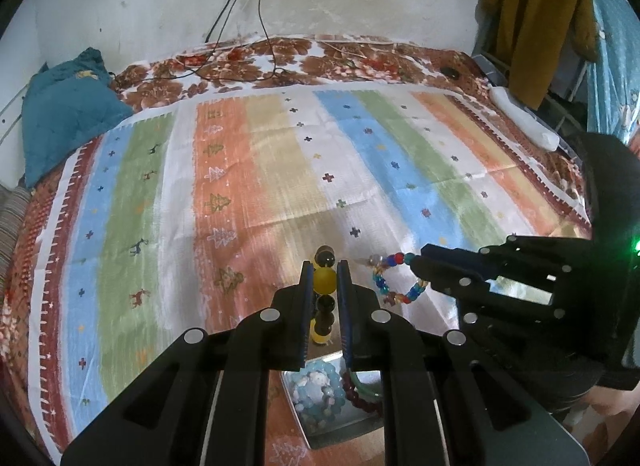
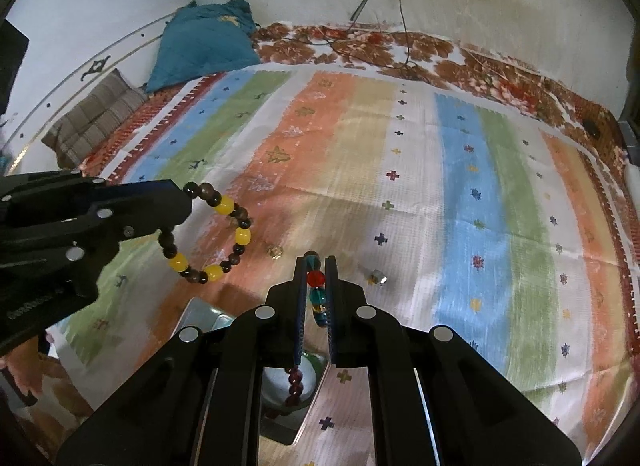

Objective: Organize jewelry
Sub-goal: 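Lift both held bracelets and carry them over the silver tin, then open both tools to drop the bracelets into the silver tin, then move both tools toward the two small metal charms on the cloth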

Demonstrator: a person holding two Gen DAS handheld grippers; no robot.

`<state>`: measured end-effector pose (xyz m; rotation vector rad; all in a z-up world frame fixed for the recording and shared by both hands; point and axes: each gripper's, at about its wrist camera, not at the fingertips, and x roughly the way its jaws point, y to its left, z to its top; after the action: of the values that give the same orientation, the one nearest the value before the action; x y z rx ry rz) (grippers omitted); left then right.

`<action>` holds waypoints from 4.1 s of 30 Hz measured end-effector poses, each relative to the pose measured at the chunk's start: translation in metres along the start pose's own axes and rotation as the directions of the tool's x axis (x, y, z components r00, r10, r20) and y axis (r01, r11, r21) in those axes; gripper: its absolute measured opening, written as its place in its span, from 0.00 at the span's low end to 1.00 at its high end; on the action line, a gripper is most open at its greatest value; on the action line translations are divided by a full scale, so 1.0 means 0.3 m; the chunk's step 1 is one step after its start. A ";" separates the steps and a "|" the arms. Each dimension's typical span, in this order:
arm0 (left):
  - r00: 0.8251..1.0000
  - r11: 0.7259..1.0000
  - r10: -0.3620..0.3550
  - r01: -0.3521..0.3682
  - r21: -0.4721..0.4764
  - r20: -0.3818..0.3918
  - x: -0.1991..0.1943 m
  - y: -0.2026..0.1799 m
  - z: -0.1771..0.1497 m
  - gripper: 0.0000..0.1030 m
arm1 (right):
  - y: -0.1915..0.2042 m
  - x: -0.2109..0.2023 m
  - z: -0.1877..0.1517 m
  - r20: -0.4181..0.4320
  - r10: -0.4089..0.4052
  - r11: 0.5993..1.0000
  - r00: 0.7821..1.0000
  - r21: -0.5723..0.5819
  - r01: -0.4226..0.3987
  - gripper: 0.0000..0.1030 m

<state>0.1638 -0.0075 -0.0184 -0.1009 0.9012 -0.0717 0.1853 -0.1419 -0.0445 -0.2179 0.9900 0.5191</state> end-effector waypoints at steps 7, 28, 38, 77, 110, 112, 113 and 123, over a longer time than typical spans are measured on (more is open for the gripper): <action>1.000 1.000 -0.004 0.004 0.001 0.010 -0.040 -0.006 -0.041 0.11 | 0.014 -0.033 -0.032 0.006 0.003 1.000 1.000 -0.002 -0.003 0.09; 1.000 1.000 0.014 -0.014 0.005 0.008 -0.083 -0.032 -0.134 0.11 | 0.036 -0.101 -0.117 0.007 0.031 0.999 0.999 -0.008 -0.031 0.09; 0.998 0.998 0.058 -0.058 -0.001 0.009 -0.094 -0.031 -0.157 0.16 | 0.031 -0.083 -0.136 -0.029 0.008 1.000 1.000 0.009 -0.007 0.13; 0.981 0.990 0.143 -0.141 0.024 -0.131 0.143 0.077 -0.080 0.64 | -0.118 0.135 -0.060 -0.181 -0.049 0.997 0.982 0.049 0.058 0.62; 0.966 0.992 0.110 -0.090 0.091 -0.236 0.401 0.135 -0.014 0.68 | -0.206 0.374 -0.002 -0.291 -0.022 0.997 0.957 0.066 0.043 0.62; 0.961 0.994 0.100 -0.083 0.077 -0.258 0.425 0.148 -0.012 0.66 | -0.211 0.393 -0.003 -0.304 -0.014 0.997 0.953 0.072 0.038 0.62; 0.959 0.994 0.093 -0.077 0.072 -0.268 0.436 0.150 -0.012 0.66 | -0.211 0.398 -0.003 -0.307 -0.016 0.997 0.952 0.069 0.039 0.62; 0.941 0.995 0.081 -0.056 0.085 -0.329 0.506 0.151 -0.024 0.66 | -0.208 0.458 -0.007 -0.343 -0.021 0.998 0.939 0.041 0.037 0.62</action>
<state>0.2530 0.0212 -0.1464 0.0140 1.2384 -0.0580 0.2760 -0.1526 -0.1645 -0.2872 1.3353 0.4381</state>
